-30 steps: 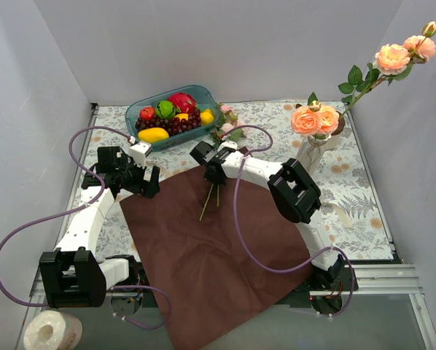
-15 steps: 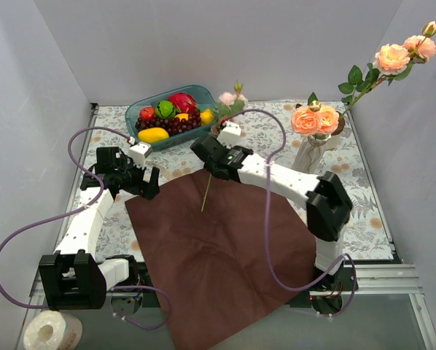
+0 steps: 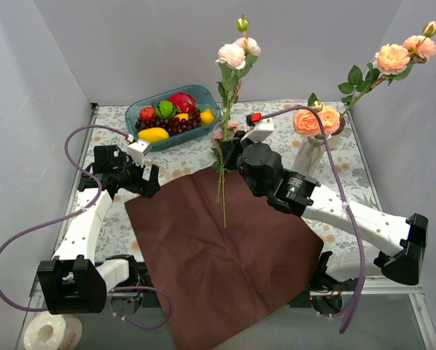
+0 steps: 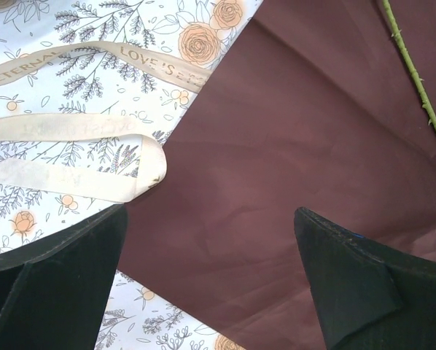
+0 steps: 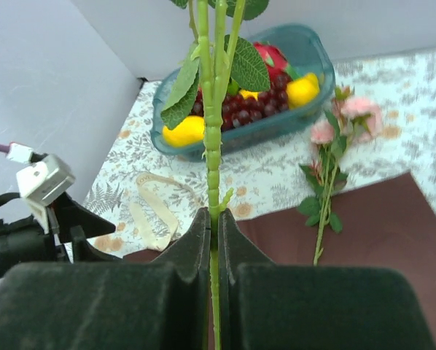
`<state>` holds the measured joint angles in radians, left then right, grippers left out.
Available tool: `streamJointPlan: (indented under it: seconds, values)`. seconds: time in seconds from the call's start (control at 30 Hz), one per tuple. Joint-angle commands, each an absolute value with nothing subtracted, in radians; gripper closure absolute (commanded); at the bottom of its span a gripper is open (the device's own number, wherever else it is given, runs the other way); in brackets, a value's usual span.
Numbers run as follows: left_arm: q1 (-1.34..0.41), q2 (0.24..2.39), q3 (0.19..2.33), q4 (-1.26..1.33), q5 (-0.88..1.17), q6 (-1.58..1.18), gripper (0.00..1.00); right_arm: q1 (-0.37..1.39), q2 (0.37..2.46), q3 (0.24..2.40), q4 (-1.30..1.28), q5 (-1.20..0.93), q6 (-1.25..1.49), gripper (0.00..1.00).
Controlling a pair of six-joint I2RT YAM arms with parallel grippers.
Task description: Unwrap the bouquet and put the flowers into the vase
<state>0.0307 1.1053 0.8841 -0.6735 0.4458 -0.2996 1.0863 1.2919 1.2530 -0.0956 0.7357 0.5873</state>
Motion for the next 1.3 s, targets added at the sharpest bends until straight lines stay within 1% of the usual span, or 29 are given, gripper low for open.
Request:
streamJointPlan:
  seconds: [0.0, 0.03, 0.07, 0.1, 0.13, 0.2, 0.23, 0.37, 0.5, 0.53, 0.63, 0.8, 0.9, 0.97, 1.0, 1.03, 1.07, 1.1, 1.13, 1.2, 1.23, 1.27]
  values:
    - [0.037, 1.085, 0.926, -0.681, 0.479, -0.314, 0.02, 1.101, 1.206, 1.304, 0.179, 0.762, 0.220, 0.99]
    - [0.035, 1.086, 0.928, -0.680, 0.480, -0.322, 0.02, 1.101, 1.191, 1.327, 0.211, 0.761, 0.075, 0.99]
    - [0.035, 1.089, 0.931, -0.678, 0.483, -0.324, 0.02, 1.101, 1.184, 1.380, 0.234, 0.761, 0.004, 0.99]
    - [0.035, 1.092, 0.939, -0.677, 0.485, -0.327, 0.02, 1.101, 1.178, 1.400, 0.315, 0.735, -0.079, 0.99]
    - [0.037, 1.094, 0.940, -0.675, 0.488, -0.330, 0.02, 1.101, 1.152, 1.405, 0.366, 0.717, -0.253, 0.99]
    - [0.035, 1.101, 0.945, -0.673, 0.491, -0.339, 0.02, 1.101, 1.111, 1.370, 0.487, 0.675, -0.380, 0.99]
    - [0.037, 1.104, 0.948, -0.669, 0.491, -0.342, 0.02, 1.101, 1.068, 1.349, 0.629, 0.670, -0.514, 0.99]
    - [0.037, 1.121, 0.953, -0.661, 0.492, -0.345, 0.02, 1.101, 0.973, 1.307, 0.776, 0.713, -0.724, 0.99]
    - [0.037, 1.131, 0.954, -0.652, 0.486, -0.339, 0.02, 1.101, 0.875, 1.292, 0.782, 0.745, -0.822, 0.99]
    - [0.037, 1.134, 0.954, -0.649, 0.485, -0.339, 0.02, 1.101, 0.855, 1.292, 0.790, 0.756, -0.886, 0.99]
    - [0.037, 1.146, 0.963, -0.643, 0.492, -0.341, 0.02, 1.101, 0.835, 1.301, 0.828, 0.799, -0.992, 0.99]
    - [0.035, 1.164, 0.966, -0.630, 0.511, -0.350, 0.02, 1.101, 0.836, 1.345, 0.795, 0.839, -1.017, 0.99]
    - [0.037, 1.178, 0.974, -0.623, 0.517, -0.356, 0.02, 1.101, 0.880, 1.368, 0.785, 0.870, -1.070, 0.99]
    - [0.037, 1.190, 0.980, -0.623, 0.525, -0.360, 0.02, 1.065, 0.931, 1.382, 0.779, 0.873, -1.080, 0.99]
    - [0.037, 1.190, 0.982, -0.624, 0.528, -0.364, 0.02, 1.018, 0.952, 1.399, 0.752, 0.849, -0.983, 0.99]
    - [0.037, 1.192, 0.986, -0.624, 0.529, -0.362, 0.02, 0.859, 0.998, 1.438, 0.525, 0.812, -0.857, 0.99]
    - [0.035, 1.192, 0.986, -0.624, 0.526, -0.365, 0.02, 0.760, 1.021, 1.481, 0.418, 0.760, -0.713, 0.99]
    - [0.035, 1.189, 0.985, -0.626, 0.522, -0.364, 0.02, 0.674, 1.043, 1.533, 0.337, 0.655, -0.510, 0.99]
    - [0.037, 1.186, 0.985, -0.626, 0.522, -0.364, 0.02, 0.579, 1.070, 1.531, 0.325, 0.631, -0.480, 0.99]
    - [0.037, 1.171, 0.979, -0.630, 0.514, -0.354, 0.02, 0.554, 1.078, 1.506, 0.423, 0.598, -0.479, 0.99]
    - [0.037, 1.166, 0.968, -0.630, 0.511, -0.351, 0.02, 0.504, 1.101, 1.519, 0.432, 0.585, -0.456, 0.99]
    - [0.037, 1.163, 0.962, -0.627, 0.506, -0.350, 0.02, 0.459, 1.115, 1.544, 0.358, 0.554, -0.404, 0.99]
